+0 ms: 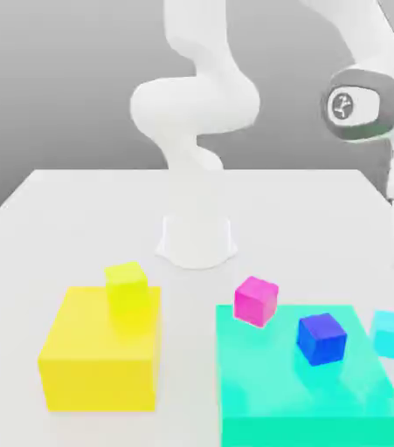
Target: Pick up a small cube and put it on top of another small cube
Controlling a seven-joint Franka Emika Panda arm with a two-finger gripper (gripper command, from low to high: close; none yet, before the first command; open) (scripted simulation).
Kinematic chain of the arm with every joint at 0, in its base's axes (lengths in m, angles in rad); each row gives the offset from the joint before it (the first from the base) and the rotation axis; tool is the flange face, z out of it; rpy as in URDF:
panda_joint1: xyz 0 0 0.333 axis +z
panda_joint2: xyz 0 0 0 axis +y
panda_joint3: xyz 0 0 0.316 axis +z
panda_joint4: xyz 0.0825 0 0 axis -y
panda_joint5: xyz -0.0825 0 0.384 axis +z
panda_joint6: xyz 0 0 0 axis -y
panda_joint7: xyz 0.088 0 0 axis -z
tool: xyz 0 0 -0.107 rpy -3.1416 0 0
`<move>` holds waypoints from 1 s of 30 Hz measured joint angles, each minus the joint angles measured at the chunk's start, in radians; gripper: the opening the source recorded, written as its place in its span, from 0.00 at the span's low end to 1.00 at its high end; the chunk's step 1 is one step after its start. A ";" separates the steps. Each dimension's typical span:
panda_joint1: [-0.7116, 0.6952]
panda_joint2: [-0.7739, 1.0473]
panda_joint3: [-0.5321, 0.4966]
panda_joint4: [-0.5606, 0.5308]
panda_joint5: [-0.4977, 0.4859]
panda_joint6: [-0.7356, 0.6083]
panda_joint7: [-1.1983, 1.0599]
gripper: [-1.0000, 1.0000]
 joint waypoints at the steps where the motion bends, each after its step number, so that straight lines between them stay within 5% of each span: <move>1: 0.013 0.036 0.009 -0.010 -0.007 0.017 -0.013 0.50; 8: 0.135 0.292 -0.090 0.003 -0.165 0.185 0.063 0.50; 9: 0.154 0.315 -0.111 0.007 -0.179 0.203 0.074 0.00; 17: 0.138 0.291 -0.091 0.002 -0.162 0.184 0.061 0.00; 22: 0.068 0.121 -0.007 -0.030 -0.022 0.051 -0.049 0.00; 30: -0.098 -0.123 -0.118 0.005 0.101 -0.218 -0.211 0.00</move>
